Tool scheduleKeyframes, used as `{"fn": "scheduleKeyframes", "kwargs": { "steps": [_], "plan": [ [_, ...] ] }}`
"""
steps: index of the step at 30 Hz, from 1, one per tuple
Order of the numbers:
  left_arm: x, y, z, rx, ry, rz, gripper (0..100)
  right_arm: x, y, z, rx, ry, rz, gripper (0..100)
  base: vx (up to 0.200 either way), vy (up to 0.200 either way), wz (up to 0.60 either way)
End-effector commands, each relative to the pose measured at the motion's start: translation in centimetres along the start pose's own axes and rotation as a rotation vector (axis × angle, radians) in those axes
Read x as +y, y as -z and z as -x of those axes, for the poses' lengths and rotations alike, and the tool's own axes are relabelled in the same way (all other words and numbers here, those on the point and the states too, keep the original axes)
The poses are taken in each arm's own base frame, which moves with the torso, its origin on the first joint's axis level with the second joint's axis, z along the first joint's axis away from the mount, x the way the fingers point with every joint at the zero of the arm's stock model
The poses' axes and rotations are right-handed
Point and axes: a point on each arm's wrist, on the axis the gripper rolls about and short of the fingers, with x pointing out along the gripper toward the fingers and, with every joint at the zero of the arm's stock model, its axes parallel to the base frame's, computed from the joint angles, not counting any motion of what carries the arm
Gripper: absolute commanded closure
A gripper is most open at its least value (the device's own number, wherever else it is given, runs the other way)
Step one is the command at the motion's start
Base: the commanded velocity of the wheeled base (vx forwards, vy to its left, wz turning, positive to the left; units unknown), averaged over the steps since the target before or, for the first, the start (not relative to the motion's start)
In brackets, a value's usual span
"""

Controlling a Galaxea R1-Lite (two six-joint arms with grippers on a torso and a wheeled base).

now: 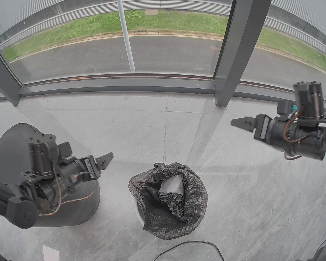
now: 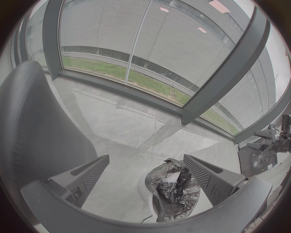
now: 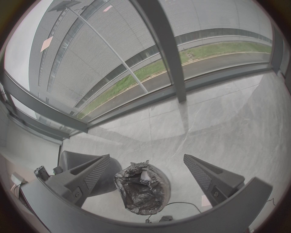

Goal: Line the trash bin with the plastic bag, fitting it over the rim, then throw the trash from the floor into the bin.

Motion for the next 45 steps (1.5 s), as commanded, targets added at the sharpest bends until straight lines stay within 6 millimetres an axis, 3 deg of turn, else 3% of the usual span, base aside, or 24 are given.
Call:
{"fn": "scheduleKeyframes", "kwargs": {
  "steps": [1, 5, 9, 10, 11, 12, 18, 21, 31, 34, 45],
  "plan": [
    [0.3, -4.7, 10.7, -0.163, -0.010, -0.033, 0, -3.1, -4.0, 10.6, -0.227, 0.096, -0.034, 0, 0.000, 0.000, 0.00],
    [1.3, -4.2, 15.5, -0.179, -0.026, -0.022, 0, -4.4, -3.2, 15.8, -0.288, 0.170, -0.007, 0, 0.000, 0.000, 0.00],
    [2.0, -3.4, 19.4, -0.224, -0.019, -0.010, 0, -5.6, -0.9, 19.6, -0.330, 0.239, 0.020, 0, 0.000, 0.000, 0.00],
    [2.0, -3.4, 19.5, -0.223, -0.021, -0.010, 0, -5.6, -0.8, 19.8, -0.332, 0.241, 0.022, 0, 0.000, 0.000, 0.00],
    [2.3, -2.7, 21.2, -0.228, -0.013, -0.010, 0, -5.8, 0.7, 21.8, -0.359, 0.251, 0.034, 0, 0.000, 0.000, 0.00],
    [2.3, -2.7, 21.2, -0.228, -0.013, -0.010, 0, -5.8, 0.7, 21.8, -0.359, 0.251, 0.034, 0, 0.000, 0.000, 0.00],
    [3.6, 0.3, 25.7, -0.218, -0.009, 0.010, 0, -6.4, 5.6, 27.6, -0.403, 0.235, 0.037, 0, 0.000, 0.000, 0.00],
    [4.0, 1.2, 26.7, -0.218, -0.009, 0.012, 0, -6.8, 7.3, 29.0, -0.408, 0.236, 0.036, 0, 0.000, 0.000, 0.00],
    [4.5, 5.0, 30.3, -0.216, 0.017, 0.033, 0, -7.8, 12.7, 30.9, -0.430, 0.312, 0.019, 0, 0.000, 0.000, 0.00],
    [4.5, 7.0, 31.4, -0.201, 0.038, 0.039, 0, -8.5, 15.2, 31.1, -0.475, 0.316, 0.056, 0, 0.000, 0.000, 0.00],
    [5.0, 9.7, 31.3, -0.224, 0.018, 0.012, 0, -10.4, 16.9, 29.2, -0.433, 0.312, 0.155, 0, 0.000, 0.000, 0.00]
  ]
}}
